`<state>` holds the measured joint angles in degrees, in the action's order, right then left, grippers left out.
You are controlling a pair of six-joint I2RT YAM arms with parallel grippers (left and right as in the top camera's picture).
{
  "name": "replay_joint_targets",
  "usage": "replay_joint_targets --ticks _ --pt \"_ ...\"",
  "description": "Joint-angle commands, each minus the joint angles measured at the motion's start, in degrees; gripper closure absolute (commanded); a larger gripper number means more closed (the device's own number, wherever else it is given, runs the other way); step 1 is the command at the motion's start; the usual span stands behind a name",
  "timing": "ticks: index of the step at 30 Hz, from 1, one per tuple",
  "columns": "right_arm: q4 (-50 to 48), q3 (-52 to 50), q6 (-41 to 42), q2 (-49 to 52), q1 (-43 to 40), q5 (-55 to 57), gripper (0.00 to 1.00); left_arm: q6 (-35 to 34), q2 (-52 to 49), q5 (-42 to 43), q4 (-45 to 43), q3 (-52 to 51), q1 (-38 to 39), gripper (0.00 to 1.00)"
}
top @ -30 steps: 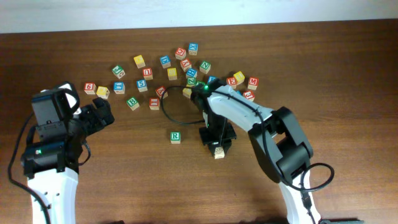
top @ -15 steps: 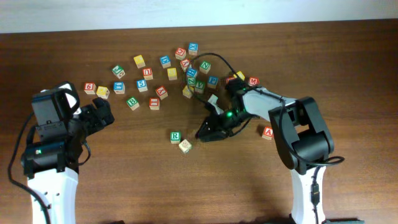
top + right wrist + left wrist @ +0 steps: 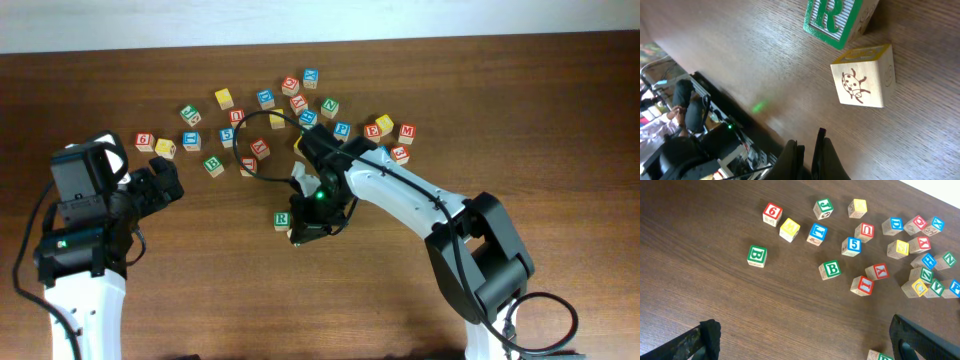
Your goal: Spell out RSS
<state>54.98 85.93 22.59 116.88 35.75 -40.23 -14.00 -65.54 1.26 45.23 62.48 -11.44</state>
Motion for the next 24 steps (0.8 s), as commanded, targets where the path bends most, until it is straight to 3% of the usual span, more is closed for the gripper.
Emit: replay_joint_targets --ticks 1,11,16,21,24 --pt "-2.6 -0.6 2.5 0.0 0.7 3.3 0.96 -0.3 0.0 0.2 -0.1 0.4 -0.1 0.01" --pt "-6.1 -3.9 7.3 2.5 2.1 12.6 0.96 -0.3 0.0 0.2 -0.1 0.4 -0.1 0.01" --pt "0.2 -5.4 8.4 2.5 2.0 23.2 0.96 -0.3 0.0 0.2 -0.1 0.4 -0.1 0.01" --pt "8.2 -2.1 5.8 -1.3 -3.5 22.9 0.96 -0.3 0.0 0.2 -0.1 0.4 -0.1 0.01" --pt "11.6 -1.6 1.8 -4.7 -1.3 19.7 0.96 -0.3 0.0 0.2 -0.1 0.4 -0.1 0.01"
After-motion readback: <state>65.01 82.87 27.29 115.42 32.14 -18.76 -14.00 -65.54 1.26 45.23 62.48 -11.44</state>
